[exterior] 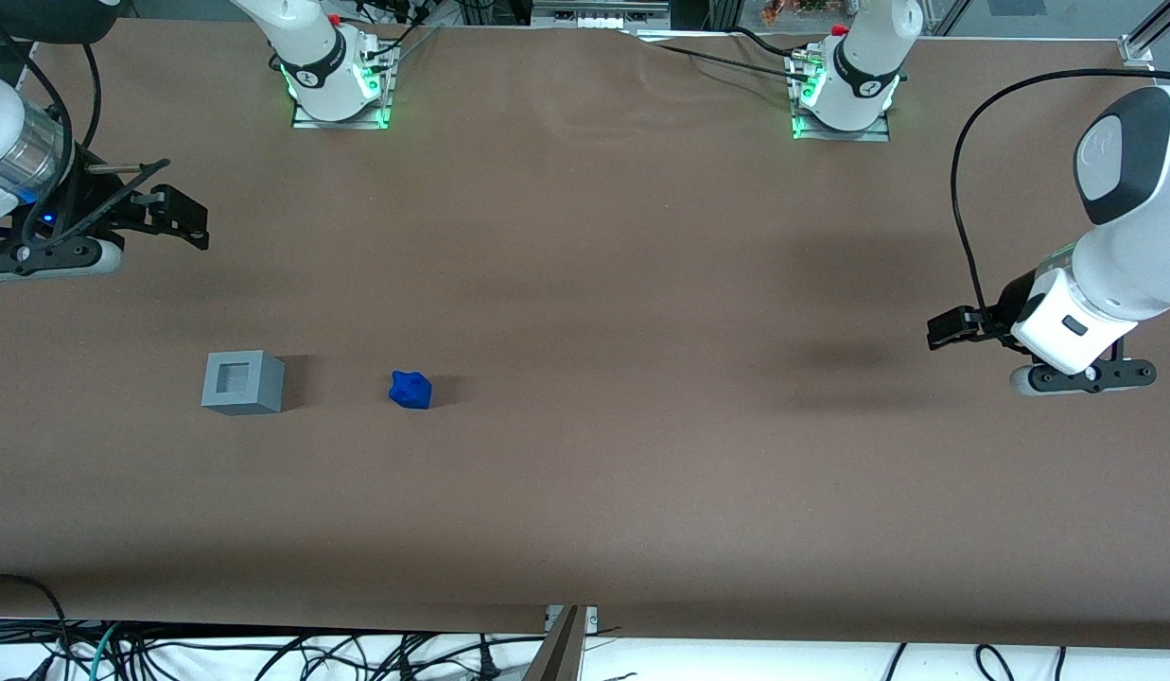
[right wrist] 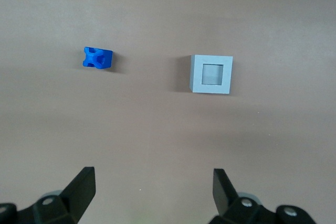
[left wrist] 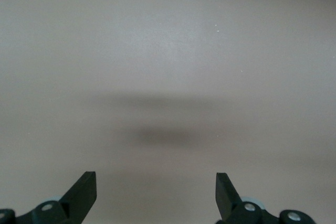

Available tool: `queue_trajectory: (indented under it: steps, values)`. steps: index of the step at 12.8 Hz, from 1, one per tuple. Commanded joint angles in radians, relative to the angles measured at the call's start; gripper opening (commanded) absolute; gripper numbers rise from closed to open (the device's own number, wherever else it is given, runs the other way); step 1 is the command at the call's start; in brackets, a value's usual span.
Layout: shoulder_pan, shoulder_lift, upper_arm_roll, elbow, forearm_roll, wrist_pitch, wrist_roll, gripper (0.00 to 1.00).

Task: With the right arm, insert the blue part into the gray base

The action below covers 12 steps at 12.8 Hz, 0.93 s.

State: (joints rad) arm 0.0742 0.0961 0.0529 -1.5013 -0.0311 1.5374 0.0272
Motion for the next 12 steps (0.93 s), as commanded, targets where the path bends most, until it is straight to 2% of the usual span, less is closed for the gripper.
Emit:
queue_trajectory:
  steps: [1,12]
  values:
    - [-0.017,-0.010,0.015,0.012,0.003,-0.009,-0.019,0.99]
    - [-0.017,-0.003,0.015,0.012,0.005,-0.005,-0.029,0.99]
